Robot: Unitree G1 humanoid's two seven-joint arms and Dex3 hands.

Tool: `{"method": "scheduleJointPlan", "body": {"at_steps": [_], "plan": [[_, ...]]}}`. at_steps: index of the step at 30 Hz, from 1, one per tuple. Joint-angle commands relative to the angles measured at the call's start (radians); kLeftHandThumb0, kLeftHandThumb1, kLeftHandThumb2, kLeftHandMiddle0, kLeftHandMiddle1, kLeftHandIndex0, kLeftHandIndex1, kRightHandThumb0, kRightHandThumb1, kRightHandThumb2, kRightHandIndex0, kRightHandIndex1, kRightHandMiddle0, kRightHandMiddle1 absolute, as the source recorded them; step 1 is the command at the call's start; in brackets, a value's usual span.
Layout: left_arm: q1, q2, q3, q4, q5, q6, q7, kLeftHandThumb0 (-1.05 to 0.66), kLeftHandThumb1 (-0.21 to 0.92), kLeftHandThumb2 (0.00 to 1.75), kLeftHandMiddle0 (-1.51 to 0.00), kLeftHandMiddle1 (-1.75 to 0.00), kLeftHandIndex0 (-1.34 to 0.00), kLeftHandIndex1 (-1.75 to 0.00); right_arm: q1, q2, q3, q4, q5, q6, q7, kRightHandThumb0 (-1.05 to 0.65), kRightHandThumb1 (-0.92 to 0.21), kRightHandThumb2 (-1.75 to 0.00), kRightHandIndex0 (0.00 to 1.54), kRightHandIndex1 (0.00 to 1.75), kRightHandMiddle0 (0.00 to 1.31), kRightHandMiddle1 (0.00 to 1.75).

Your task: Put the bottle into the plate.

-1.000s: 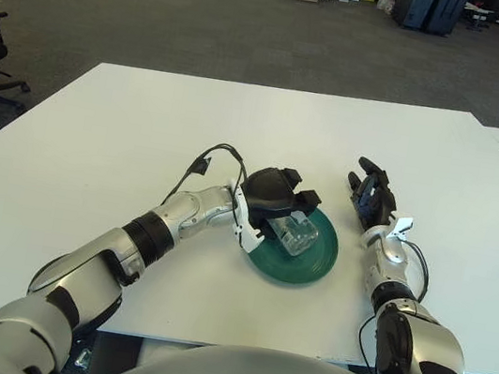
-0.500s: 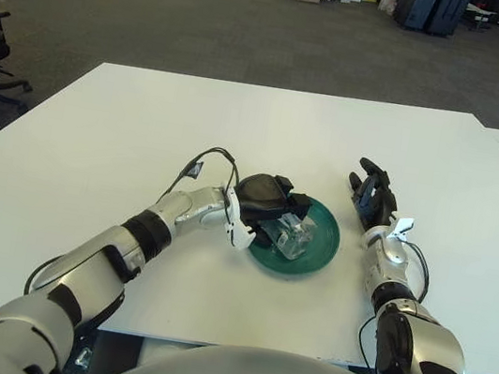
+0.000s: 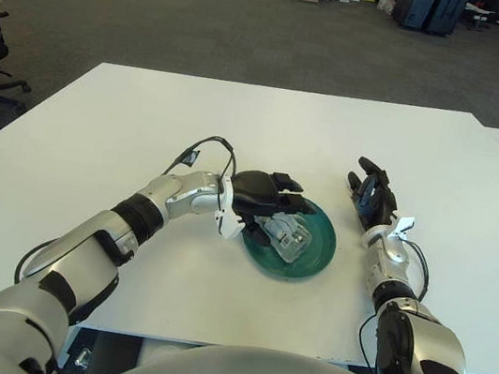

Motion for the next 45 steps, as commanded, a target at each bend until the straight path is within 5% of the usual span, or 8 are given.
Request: {"method": "scheduleJointPlan", "body": {"at_steps": [1, 7, 10, 16, 24, 34, 39, 45], "plan": [[0.008, 0.020, 0.029, -0.031, 0.012, 0.039, -0.003, -1.05, 0.92, 0.80, 0.00, 0.00, 0.00, 0.00, 0.055, 0.018, 0.007, 0.054, -0.006, 0.081, -0.018, -0.69, -0.92, -0.90, 0.27, 0.00, 0.00, 0.66], [0.036, 0.031, 0.062, -0.086, 0.046, 0.084, 0.053, -1.05, 0.92, 0.77, 0.00, 0.00, -0.05, -0.03, 0.056, 0.019, 0.012, 0.052, -0.011, 0.078, -0.029, -0.71, -0.92, -0.90, 0.28, 0.00, 0.00, 0.66], [0.048, 0.041, 0.085, -0.117, 0.051, 0.096, 0.080, -1.05, 0.92, 0.75, -0.03, -0.02, -0.01, -0.40, 0.057, 0.019, 0.017, 0.052, -0.015, 0.074, -0.035, -0.73, -0.92, -0.91, 0.28, 0.01, 0.00, 0.66], [0.072, 0.055, 0.129, -0.183, 0.034, 0.116, 0.083, -1.03, 0.92, 0.73, -0.12, -0.05, 0.00, -0.72, 0.060, 0.018, 0.027, 0.051, -0.022, 0.075, -0.050, -0.76, -0.92, -0.91, 0.28, 0.00, 0.00, 0.64], [0.080, 0.051, 0.185, -0.169, -0.014, 0.111, 0.121, -1.02, 0.92, 0.77, -0.19, -0.07, 0.00, -0.83, 0.057, 0.021, 0.035, 0.057, -0.025, 0.074, -0.064, -0.77, -0.92, -0.89, 0.28, 0.00, 0.00, 0.67], [-0.022, -0.143, 0.391, 0.379, -0.527, -0.136, 0.013, -0.91, 0.92, 0.60, -0.36, -0.14, 0.00, -1.03, 0.053, 0.024, 0.015, 0.065, -0.010, 0.073, -0.049, -0.79, -0.92, -0.87, 0.31, 0.02, 0.00, 0.68], [-0.017, -0.287, 0.605, 0.481, -0.849, -0.076, -0.124, -0.80, 0.92, 0.52, -0.46, -0.26, -0.07, -1.11, 0.050, 0.022, 0.018, 0.068, -0.016, 0.073, -0.052, -0.81, -0.92, -0.88, 0.33, 0.03, 0.00, 0.72], [-0.017, -0.356, 0.745, 0.562, -0.970, -0.012, -0.108, -0.72, 0.92, 0.57, -0.43, -0.54, -0.11, -1.12, 0.050, 0.023, 0.018, 0.069, -0.016, 0.070, -0.053, -0.82, -0.92, -0.89, 0.34, 0.03, 0.00, 0.74]]}}
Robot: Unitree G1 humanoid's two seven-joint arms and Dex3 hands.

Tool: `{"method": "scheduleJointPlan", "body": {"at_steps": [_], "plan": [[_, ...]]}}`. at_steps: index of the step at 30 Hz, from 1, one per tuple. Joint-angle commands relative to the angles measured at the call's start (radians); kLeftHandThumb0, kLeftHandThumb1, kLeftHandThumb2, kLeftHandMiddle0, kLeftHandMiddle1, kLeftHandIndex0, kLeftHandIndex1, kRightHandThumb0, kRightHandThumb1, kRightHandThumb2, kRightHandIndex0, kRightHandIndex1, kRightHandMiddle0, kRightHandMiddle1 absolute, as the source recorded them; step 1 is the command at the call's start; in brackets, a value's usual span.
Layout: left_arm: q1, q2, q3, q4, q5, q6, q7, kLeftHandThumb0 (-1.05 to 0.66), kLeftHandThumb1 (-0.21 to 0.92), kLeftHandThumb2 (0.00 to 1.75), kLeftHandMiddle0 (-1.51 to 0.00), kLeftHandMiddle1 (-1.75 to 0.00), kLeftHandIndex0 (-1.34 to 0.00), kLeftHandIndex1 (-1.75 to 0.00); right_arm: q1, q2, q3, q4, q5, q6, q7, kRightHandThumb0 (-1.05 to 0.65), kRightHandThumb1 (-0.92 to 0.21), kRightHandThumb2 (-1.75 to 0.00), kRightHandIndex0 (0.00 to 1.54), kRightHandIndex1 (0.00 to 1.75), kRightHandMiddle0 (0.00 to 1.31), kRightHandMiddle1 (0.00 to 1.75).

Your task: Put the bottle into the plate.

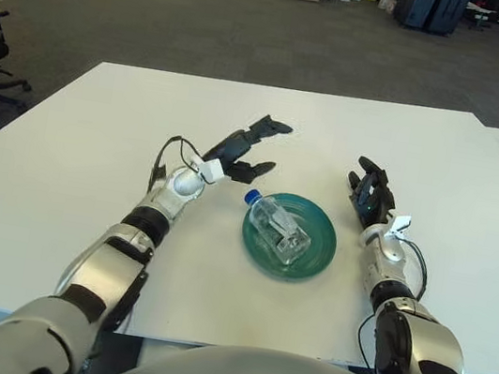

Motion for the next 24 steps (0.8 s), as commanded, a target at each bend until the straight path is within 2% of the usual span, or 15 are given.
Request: {"method": "scheduleJointPlan", "body": {"at_steps": [1, 4, 5, 8, 11, 13, 14, 18, 24], "plan": [[-0.053, -0.099, 0.235, 0.160, -0.255, 0.083, -0.024, -0.70, 0.92, 0.59, -0.42, -0.56, -0.10, -1.11, 0.056, 0.026, -0.008, 0.072, 0.009, 0.092, -0.005, -0.82, -0.92, -0.89, 0.34, 0.03, 0.00, 0.74], [-0.054, -0.101, 0.264, 0.189, -0.262, 0.102, -0.013, -0.69, 0.92, 0.67, -0.34, -0.51, -0.05, -1.05, 0.054, 0.026, -0.008, 0.073, 0.009, 0.093, -0.008, -0.82, -0.92, -0.89, 0.34, 0.03, 0.00, 0.74], [-0.056, -0.102, 0.270, 0.195, -0.261, 0.103, -0.016, -0.70, 0.92, 0.72, -0.30, -0.42, -0.02, -0.98, 0.054, 0.026, -0.009, 0.073, 0.009, 0.093, -0.008, -0.81, -0.92, -0.89, 0.34, 0.03, 0.00, 0.74], [-0.055, -0.102, 0.292, 0.219, -0.261, 0.104, -0.036, -0.70, 0.92, 0.75, -0.28, -0.37, -0.01, -0.94, 0.053, 0.026, -0.010, 0.074, 0.008, 0.092, -0.009, -0.81, -0.92, -0.89, 0.34, 0.03, 0.00, 0.74], [-0.042, -0.103, 0.312, 0.242, -0.260, 0.119, -0.068, -0.75, 0.92, 0.85, -0.21, -0.21, 0.00, -0.72, 0.052, 0.026, -0.011, 0.074, 0.007, 0.092, -0.011, -0.81, -0.92, -0.89, 0.33, 0.02, 0.00, 0.75], [-0.038, -0.105, 0.326, 0.254, -0.264, 0.135, -0.099, -0.77, 0.92, 0.88, -0.19, -0.16, 0.00, -0.65, 0.051, 0.027, -0.012, 0.074, 0.007, 0.092, -0.011, -0.81, -0.92, -0.89, 0.33, 0.02, 0.00, 0.75], [-0.036, -0.105, 0.334, 0.259, -0.267, 0.145, -0.117, -0.79, 0.92, 0.92, -0.15, -0.12, 0.00, -0.51, 0.051, 0.027, -0.013, 0.073, 0.007, 0.092, -0.011, -0.81, -0.92, -0.89, 0.33, 0.02, 0.00, 0.75], [-0.029, -0.097, 0.351, 0.276, -0.261, 0.176, -0.155, -0.85, 0.92, 0.99, -0.07, -0.05, 0.00, -0.24, 0.052, 0.027, -0.014, 0.073, 0.005, 0.090, -0.010, -0.82, -0.92, -0.90, 0.34, 0.03, 0.00, 0.76], [-0.017, -0.086, 0.360, 0.296, -0.233, 0.203, -0.133, -0.89, 0.92, 1.02, -0.03, -0.01, 0.00, -0.07, 0.052, 0.026, -0.015, 0.074, 0.006, 0.089, -0.006, -0.81, -0.92, -0.91, 0.34, 0.03, 0.00, 0.77]]}}
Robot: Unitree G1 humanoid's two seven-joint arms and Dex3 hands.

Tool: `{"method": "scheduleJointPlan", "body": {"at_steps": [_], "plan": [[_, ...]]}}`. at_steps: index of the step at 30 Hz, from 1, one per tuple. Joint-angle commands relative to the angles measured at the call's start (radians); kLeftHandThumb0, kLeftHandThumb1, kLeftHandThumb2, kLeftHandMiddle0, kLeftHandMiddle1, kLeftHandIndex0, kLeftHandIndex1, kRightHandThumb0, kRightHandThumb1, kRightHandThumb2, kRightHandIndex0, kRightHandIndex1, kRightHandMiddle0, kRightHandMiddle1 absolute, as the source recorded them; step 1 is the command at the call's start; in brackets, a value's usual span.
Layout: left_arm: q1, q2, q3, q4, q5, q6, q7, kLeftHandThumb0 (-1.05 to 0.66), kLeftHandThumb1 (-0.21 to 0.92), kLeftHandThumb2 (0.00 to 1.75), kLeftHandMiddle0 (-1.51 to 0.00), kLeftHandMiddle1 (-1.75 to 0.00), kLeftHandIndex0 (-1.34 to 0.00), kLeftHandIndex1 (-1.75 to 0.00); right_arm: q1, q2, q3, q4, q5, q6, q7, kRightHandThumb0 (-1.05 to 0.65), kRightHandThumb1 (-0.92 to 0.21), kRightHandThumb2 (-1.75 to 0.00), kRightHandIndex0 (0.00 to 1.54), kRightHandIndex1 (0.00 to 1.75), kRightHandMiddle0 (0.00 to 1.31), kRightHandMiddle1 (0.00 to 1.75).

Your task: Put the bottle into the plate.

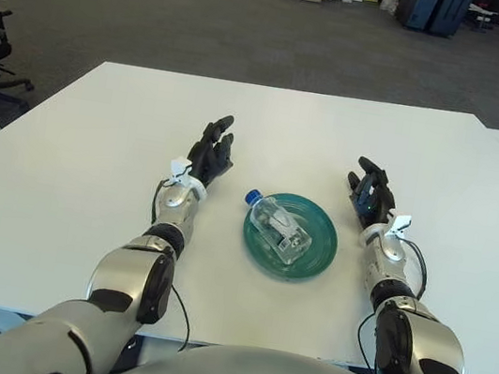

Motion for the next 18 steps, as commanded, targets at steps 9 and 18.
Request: {"method": "scheduleJointPlan", "body": {"at_steps": [9, 18], "plan": [[0.045, 0.019, 0.040, 0.040, 0.038, 0.033, 0.075, -0.85, 0.92, 0.99, -0.19, -0.05, 0.00, -0.47, 0.055, 0.016, -0.005, 0.058, 0.006, 0.074, -0.001, -0.82, -0.92, -0.92, 0.36, 0.03, 0.00, 0.77], [0.068, 0.014, 0.036, 0.041, 0.089, 0.012, 0.182, -0.82, 0.92, 0.97, -0.29, -0.07, 0.00, -0.74, 0.058, 0.014, -0.012, 0.057, 0.010, 0.072, 0.008, -0.82, -0.92, -0.93, 0.37, 0.04, 0.00, 0.79]]}}
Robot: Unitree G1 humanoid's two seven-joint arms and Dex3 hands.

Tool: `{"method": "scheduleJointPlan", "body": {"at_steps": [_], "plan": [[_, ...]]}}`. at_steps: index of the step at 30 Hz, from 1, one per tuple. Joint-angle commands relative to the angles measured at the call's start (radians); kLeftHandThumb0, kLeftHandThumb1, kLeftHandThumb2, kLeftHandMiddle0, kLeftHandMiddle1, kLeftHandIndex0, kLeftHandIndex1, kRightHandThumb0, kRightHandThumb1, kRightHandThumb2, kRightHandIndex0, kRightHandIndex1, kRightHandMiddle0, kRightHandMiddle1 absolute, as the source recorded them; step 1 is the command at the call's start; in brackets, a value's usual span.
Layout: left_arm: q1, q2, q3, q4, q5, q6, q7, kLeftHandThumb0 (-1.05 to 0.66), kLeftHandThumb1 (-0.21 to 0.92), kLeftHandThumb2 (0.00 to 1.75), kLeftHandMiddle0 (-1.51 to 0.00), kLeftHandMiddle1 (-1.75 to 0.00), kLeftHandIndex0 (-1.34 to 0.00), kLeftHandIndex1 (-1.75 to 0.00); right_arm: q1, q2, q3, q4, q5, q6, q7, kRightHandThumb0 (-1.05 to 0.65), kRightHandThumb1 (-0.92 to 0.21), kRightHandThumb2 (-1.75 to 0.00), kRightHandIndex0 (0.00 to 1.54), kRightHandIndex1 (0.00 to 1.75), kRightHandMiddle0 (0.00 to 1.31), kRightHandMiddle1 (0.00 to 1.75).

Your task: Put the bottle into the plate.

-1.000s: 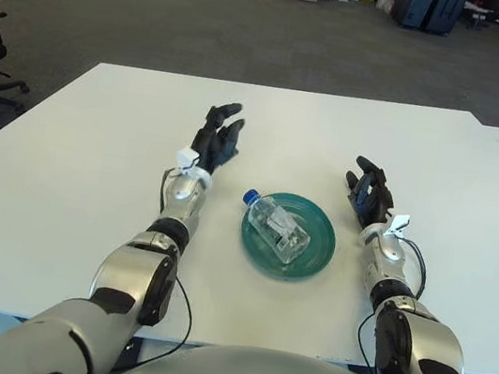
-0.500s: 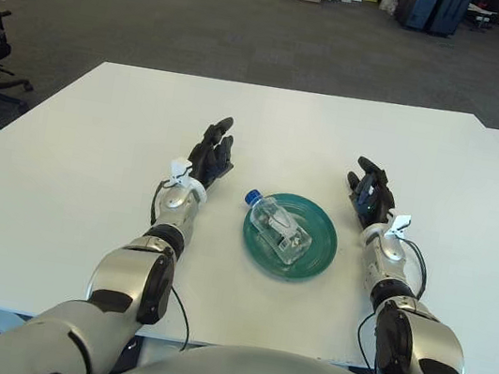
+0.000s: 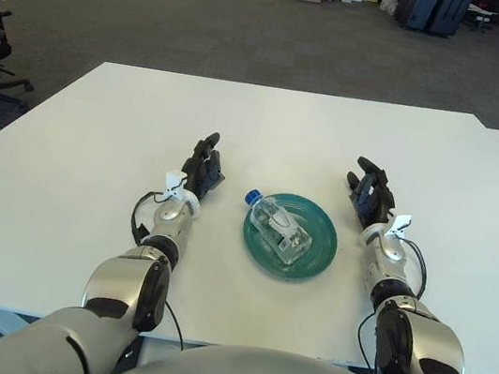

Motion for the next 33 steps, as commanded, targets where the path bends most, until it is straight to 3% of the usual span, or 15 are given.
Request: {"method": "scheduleJointPlan", "body": {"at_steps": [1, 10, 33], "plan": [[0.020, 0.005, -0.005, 0.006, 0.032, 0.004, 0.058, -0.81, 0.92, 0.97, -0.29, -0.07, 0.00, -0.75, 0.058, 0.015, -0.004, 0.055, 0.010, 0.065, 0.001, -0.82, -0.92, -0.94, 0.37, 0.04, 0.00, 0.80], [0.032, 0.022, -0.029, 0.015, 0.098, 0.015, 0.143, -0.79, 0.92, 0.97, -0.29, -0.06, 0.00, -0.73, 0.057, 0.018, -0.013, 0.053, 0.009, 0.058, -0.005, -0.81, -0.92, -0.94, 0.35, 0.02, 0.00, 0.78], [0.067, 0.018, -0.037, 0.025, 0.139, 0.082, 0.174, -0.78, 0.92, 0.91, -0.32, -0.04, 0.00, -0.71, 0.035, 0.008, -0.003, 0.058, -0.013, 0.060, -0.060, -0.80, -0.92, -0.89, 0.31, 0.00, 0.00, 0.67]]}}
